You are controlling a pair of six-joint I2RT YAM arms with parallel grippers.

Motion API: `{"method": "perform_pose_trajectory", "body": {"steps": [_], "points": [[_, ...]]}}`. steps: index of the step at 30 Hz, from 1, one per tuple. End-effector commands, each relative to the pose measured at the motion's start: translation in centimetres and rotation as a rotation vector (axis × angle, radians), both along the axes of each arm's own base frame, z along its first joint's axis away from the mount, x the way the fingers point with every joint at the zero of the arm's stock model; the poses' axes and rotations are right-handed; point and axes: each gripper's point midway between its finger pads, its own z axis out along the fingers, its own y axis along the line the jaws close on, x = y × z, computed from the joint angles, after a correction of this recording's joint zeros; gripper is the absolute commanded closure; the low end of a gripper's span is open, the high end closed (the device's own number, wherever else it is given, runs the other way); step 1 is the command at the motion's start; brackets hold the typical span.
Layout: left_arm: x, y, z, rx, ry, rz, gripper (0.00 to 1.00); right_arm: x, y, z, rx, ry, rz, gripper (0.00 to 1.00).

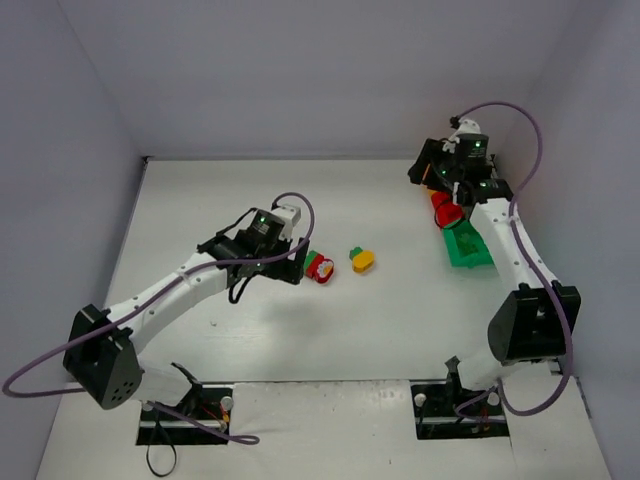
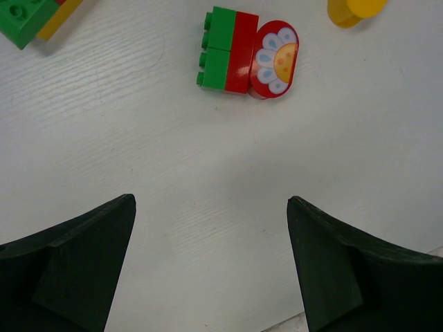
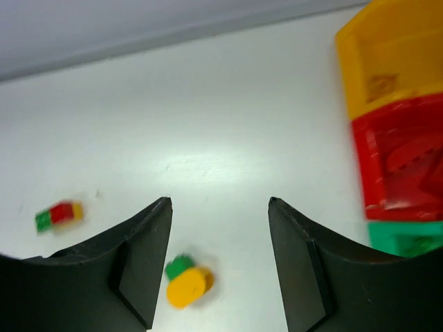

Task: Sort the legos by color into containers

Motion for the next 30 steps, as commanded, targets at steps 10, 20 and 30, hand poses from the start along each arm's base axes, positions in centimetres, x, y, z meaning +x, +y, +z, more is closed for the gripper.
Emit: {"method": "perform_pose_trajectory", "body": {"steps": [10,20,30], "points": [[3.6,-3.1,3.8,-0.099,-0.079,0.015,0.17,-11.8,9.5,-11.1,-0.028,0.23,0.248,0.36],[2.2,-1.5,3.7,-0.075,-0.079,0.024,0.17,-13.1,12.4,-15.6,-0.254,0.267,0.419,0.11],[0.9,0.3,3.9,-0.056,-0.084,0.047,0.17,-12.1,13.5,-18.7,-0.388,0.311,0.512,0.04]]}}
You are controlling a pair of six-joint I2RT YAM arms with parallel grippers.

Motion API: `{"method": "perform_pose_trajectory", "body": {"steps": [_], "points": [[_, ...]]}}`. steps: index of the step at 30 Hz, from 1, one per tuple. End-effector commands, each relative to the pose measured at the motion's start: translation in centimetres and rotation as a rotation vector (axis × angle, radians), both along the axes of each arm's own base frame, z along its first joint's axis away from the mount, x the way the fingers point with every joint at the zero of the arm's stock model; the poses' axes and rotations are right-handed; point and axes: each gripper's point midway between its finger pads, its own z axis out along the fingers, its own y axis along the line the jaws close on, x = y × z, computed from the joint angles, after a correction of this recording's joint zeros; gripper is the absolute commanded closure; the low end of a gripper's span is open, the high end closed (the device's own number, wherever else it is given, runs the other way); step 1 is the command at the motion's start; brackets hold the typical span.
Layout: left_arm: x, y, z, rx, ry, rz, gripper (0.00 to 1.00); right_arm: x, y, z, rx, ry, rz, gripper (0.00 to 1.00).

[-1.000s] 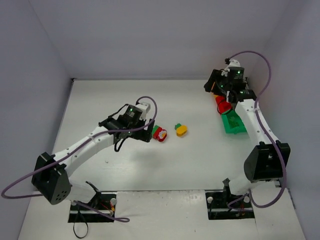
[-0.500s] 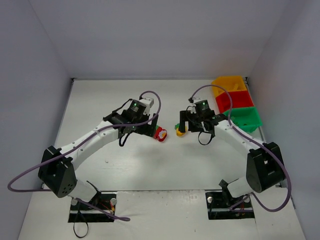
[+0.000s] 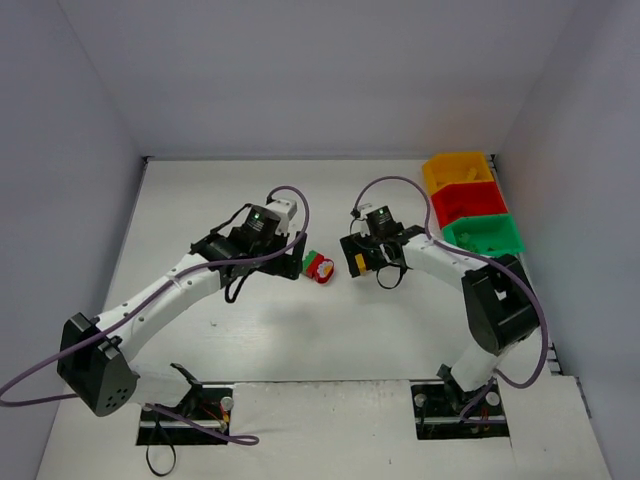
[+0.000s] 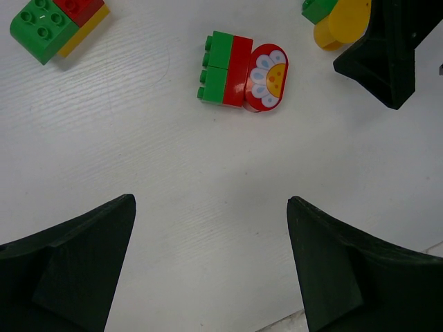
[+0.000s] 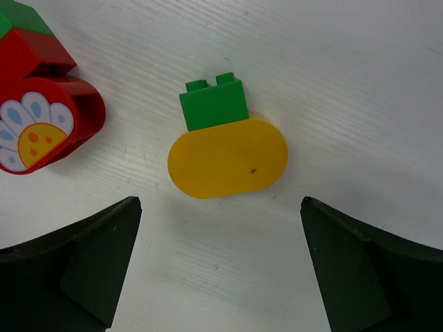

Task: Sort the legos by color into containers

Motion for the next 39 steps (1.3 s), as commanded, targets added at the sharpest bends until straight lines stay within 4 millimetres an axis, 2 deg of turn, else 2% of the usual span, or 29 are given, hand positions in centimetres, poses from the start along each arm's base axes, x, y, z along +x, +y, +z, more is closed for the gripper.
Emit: {"method": "perform_pose_trajectory", "body": {"steps": [1,11,16,19,20,22,23,25,26,28,29,30,32,33,34,36,37,39], "points": [[0.2,0.7,1.6,-0.023,-0.041,0.035,0.17,2.5,1.4,1.8,-0.031,-0.1,0.063,0.04],[-0.4,1.3,1.4,-0.011,-0.026,0.038,0.17,3.3,1.0,-1.6,-0.134,-0.059,0.145,0.05],[-0.5,1.6,1.6,-0.009,-0.031,0.038,0.17,2.9,1.1,-2.9,-0.14,-0.025,0.182,0.12],[-0.5,1.8,1.7,-0.009,-0.033,0.042,0.17,2.6,1.0,-3.6,-0.147,-0.009,0.2,0.22],[-0.6,1.9,1.8,-0.01,-0.034,0.042,0.17,2.5,1.1,-3.6,-0.14,-0.005,0.208,0.3],[-0.6,1.9,1.9,-0.011,-0.037,0.042,0.17,2.2,1.2,-3.6,-0.135,-0.003,0.22,0.38],[-0.6,2.0,2.2,-0.016,-0.041,0.043,0.17,2.1,1.3,-3.4,-0.126,-0.004,0.227,0.46],[-0.5,2.1,2.4,-0.02,-0.044,0.05,0.17,1.9,1.4,-3.1,-0.116,-0.005,0.229,0.52],[-0.4,2.1,2.6,-0.025,-0.048,0.053,0.17,1.9,1.5,-2.4,-0.103,-0.021,0.229,0.6],[-0.3,2.0,2.9,-0.04,-0.047,0.061,0.17,1.7,1.9,-1.7,-0.077,-0.029,0.239,0.69],[-0.3,1.7,3.2,-0.059,-0.045,0.054,0.17,1.8,2.1,-0.4,-0.057,-0.057,0.242,0.79],[-0.2,1.4,3.8,-0.083,-0.047,0.058,0.17,1.5,2.6,0.3,-0.03,-0.067,0.259,0.85],[-0.1,0.7,4.5,-0.123,-0.042,0.052,0.17,1.6,3.3,3.1,0.017,-0.129,0.282,0.97],[-0.1,0.0,5.4,-0.167,-0.035,0.041,0.17,1.4,3.8,4.2,0.046,-0.148,0.305,0.99],[0.0,-0.5,6.0,-0.195,-0.037,0.034,0.17,1.4,4.1,6.3,0.069,-0.202,0.325,0.99],[0.0,-1.8,7.5,-0.262,-0.03,0.009,0.17,0.9,5.2,8.6,0.106,-0.253,0.374,0.99],[0.2,-2.2,8.1,-0.291,-0.036,0.004,0.17,0.6,5.7,10.9,0.133,-0.307,0.398,0.99],[0.3,-3.0,9.4,-0.348,-0.037,0.002,0.18,-0.1,6.8,13.0,0.152,-0.361,0.447,0.99]]}}
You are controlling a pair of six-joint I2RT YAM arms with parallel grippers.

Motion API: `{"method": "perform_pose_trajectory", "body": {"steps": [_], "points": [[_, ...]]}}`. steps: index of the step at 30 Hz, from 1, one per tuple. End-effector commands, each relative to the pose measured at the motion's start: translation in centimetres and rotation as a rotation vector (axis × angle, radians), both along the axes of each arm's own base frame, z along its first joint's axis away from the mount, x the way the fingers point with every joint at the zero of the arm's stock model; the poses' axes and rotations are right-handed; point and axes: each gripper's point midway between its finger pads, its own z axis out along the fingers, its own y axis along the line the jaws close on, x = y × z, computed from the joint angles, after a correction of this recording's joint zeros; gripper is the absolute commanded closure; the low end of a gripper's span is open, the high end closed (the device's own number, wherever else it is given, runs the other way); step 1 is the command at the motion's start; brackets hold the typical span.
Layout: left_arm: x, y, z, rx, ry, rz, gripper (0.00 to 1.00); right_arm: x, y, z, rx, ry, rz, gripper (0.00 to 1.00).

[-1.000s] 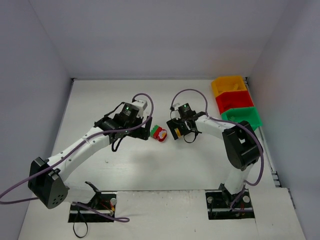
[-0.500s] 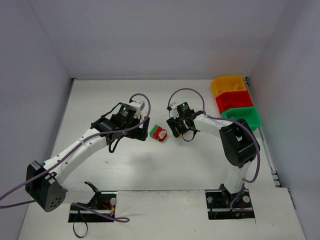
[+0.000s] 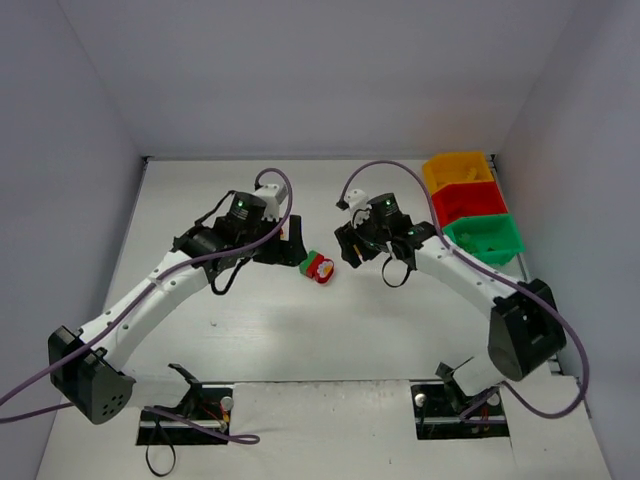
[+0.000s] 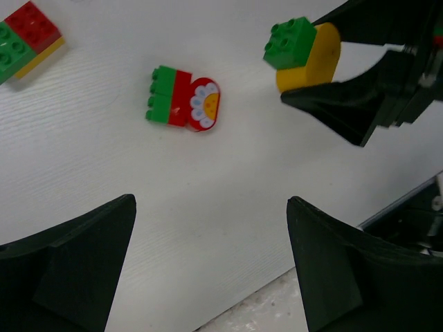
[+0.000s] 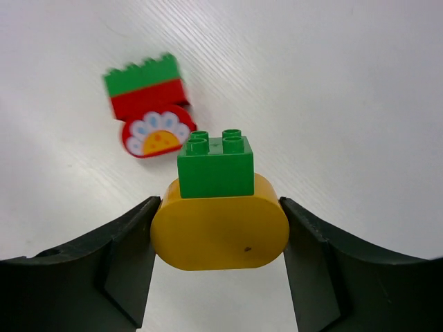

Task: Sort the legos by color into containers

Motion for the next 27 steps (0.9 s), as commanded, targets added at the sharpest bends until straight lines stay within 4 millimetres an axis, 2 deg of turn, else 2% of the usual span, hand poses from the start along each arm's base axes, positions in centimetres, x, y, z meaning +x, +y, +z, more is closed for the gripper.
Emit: {"method": "perform_pose_trajectory", "body": {"steps": [1,7,10,13,21,27], "points": [[1.2,-3.0,6.6,-0.224,-0.088,-0.033,0.18,-0.9,3.3,8.3,0.138,-0.186,0.143,0.99],[1.7,-5.3,10.7,-0.402,-0.1,-0.077,0.25,-2.9,5.0,13.4,0.203,-0.306,0.228,1.0],[1.6,-6.4,11.2,-0.449,-0.078,-0.117,0.3,-3.6,5.6,14.9,0.244,-0.339,0.253,1.0],[1.6,-6.8,11.3,-0.469,-0.059,-0.117,0.33,-4.0,5.9,16.2,0.277,-0.37,0.272,0.99],[1.7,-7.7,10.7,-0.503,0.0,-0.121,0.4,-4.9,6.4,17.2,0.307,-0.391,0.3,0.98],[1.7,-8.5,10.7,-0.55,0.028,-0.13,0.46,-4.8,6.8,18.0,0.329,-0.416,0.307,0.98]]}}
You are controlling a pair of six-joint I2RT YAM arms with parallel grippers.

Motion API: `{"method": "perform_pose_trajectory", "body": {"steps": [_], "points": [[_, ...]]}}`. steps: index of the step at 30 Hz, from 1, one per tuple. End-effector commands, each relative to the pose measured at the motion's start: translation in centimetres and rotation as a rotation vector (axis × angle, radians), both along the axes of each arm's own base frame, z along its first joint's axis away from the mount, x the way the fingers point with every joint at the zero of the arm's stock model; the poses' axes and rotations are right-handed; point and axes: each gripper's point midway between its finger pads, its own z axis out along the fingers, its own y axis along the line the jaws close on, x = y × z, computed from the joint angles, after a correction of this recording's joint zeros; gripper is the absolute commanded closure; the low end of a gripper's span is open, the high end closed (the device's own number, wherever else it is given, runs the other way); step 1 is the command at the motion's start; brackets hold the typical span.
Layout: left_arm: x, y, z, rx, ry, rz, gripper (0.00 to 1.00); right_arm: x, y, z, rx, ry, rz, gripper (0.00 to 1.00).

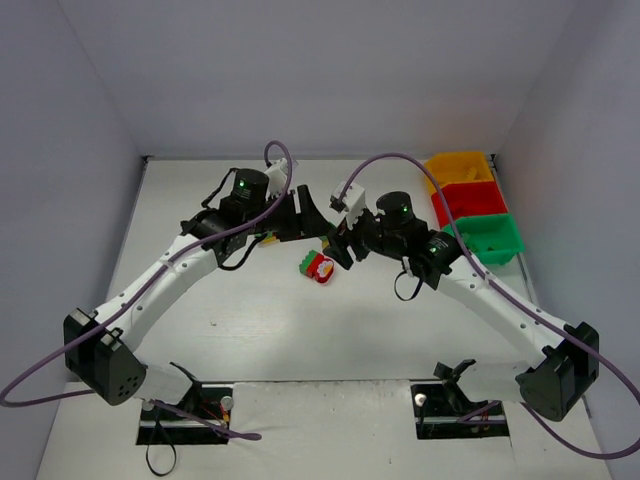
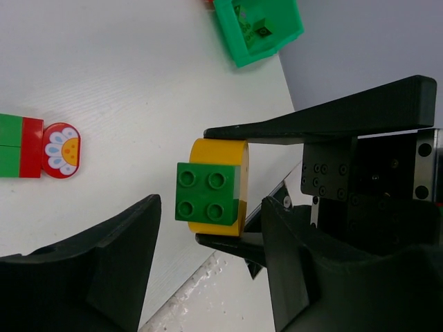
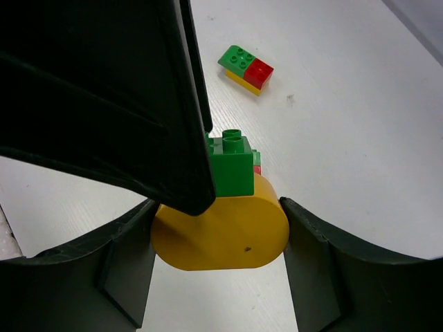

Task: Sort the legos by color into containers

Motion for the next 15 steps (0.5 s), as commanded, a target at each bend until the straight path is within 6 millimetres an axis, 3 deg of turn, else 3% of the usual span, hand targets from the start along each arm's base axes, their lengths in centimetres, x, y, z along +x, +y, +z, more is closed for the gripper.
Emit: {"method": "perform_pose_trajectory", "body": {"steps": [1,3,4,12,15], "points": [[0.5,-1.1,3.3,-0.106,-0.056,-0.022,0.47,0.4,1.2,4.8,0.11,-0.131,0.031,0.98],[0.6,-1.2,3.1,-0.106,-0.051,-0.023,0.51,0.3,1.3,4.9,0.115,-0.129,0.035,0.98],[0.6,-1.2,3.2,-0.109,-0.051,-0.021,0.6,0.4,1.3,4.9,0.117,-0.13,0.035,0.98],[0.8,-1.3,3.3,-0.141,-0.028,-0.034,0.99,0.7,1.1,4.2,0.101,-0.134,0.011,0.98],[1.7,-0.1,3.6,-0.174,-0.01,-0.001,1.0,0.9,0.5,2.7,0.069,-0.123,-0.013,0.98]]}}
